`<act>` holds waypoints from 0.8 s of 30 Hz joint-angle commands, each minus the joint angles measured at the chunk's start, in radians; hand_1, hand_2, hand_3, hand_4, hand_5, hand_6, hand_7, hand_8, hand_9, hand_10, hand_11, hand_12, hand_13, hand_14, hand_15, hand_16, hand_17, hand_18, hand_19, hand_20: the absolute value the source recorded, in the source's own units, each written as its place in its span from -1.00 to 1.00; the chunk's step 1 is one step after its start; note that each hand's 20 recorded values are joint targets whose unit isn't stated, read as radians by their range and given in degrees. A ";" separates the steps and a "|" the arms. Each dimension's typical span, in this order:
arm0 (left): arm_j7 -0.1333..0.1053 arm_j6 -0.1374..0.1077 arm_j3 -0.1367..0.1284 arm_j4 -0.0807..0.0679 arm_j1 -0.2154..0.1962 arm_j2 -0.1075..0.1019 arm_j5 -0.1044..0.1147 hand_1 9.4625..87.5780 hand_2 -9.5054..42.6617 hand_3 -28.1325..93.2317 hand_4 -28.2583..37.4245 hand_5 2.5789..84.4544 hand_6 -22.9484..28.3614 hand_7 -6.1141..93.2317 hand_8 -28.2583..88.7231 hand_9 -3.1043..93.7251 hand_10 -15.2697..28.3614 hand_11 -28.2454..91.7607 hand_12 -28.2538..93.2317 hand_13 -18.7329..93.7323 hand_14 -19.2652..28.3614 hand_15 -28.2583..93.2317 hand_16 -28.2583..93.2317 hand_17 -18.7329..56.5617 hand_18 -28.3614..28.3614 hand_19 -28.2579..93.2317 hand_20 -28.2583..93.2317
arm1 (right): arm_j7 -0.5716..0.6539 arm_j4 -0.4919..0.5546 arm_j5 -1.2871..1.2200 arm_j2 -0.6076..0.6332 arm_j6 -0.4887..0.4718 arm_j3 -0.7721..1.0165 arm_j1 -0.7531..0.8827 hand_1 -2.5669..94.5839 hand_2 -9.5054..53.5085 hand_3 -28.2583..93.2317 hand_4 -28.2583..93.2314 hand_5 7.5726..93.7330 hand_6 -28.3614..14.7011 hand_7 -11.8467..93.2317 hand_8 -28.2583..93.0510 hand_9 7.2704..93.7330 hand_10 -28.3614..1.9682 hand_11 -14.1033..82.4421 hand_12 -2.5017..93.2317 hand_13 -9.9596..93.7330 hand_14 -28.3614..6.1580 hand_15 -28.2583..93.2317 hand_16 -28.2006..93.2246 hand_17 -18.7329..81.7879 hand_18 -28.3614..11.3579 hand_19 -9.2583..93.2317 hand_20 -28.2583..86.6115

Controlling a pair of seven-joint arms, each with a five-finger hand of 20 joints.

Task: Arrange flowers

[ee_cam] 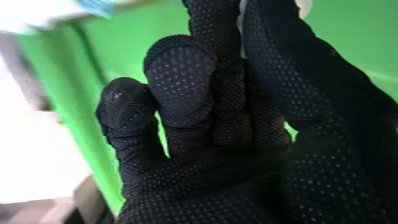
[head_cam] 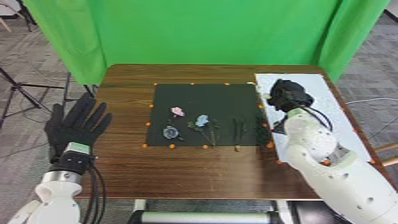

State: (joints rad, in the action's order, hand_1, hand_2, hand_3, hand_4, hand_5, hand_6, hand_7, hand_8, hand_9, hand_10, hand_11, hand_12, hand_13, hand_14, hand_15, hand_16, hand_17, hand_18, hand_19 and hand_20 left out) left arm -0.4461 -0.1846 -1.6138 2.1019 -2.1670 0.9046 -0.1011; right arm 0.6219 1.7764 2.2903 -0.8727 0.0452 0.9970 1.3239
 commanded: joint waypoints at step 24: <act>0.068 -0.019 0.055 -0.021 0.066 0.023 -0.006 -0.58 -0.20 0.58 -1.00 -0.13 0.13 -0.53 -0.70 -0.30 0.22 -0.23 -0.38 -0.30 0.38 0.07 -0.66 -0.65 0.50 0.03 -0.38 | -0.056 -0.025 0.066 -0.191 -0.101 -0.176 -0.056 0.19 -0.89 0.58 -1.00 0.56 0.28 -0.34 -0.50 0.74 0.26 -0.49 -0.27 0.63 0.17 0.52 0.01 0.26 -0.65 1.00 0.19</act>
State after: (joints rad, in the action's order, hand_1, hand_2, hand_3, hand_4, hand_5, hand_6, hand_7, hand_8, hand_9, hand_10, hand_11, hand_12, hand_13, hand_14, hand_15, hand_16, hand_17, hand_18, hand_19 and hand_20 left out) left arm -0.3939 -0.1860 -1.5728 2.0870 -2.1193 0.9174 -0.1156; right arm 0.5424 1.7724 2.3304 -1.0291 -0.0928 0.8213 1.2551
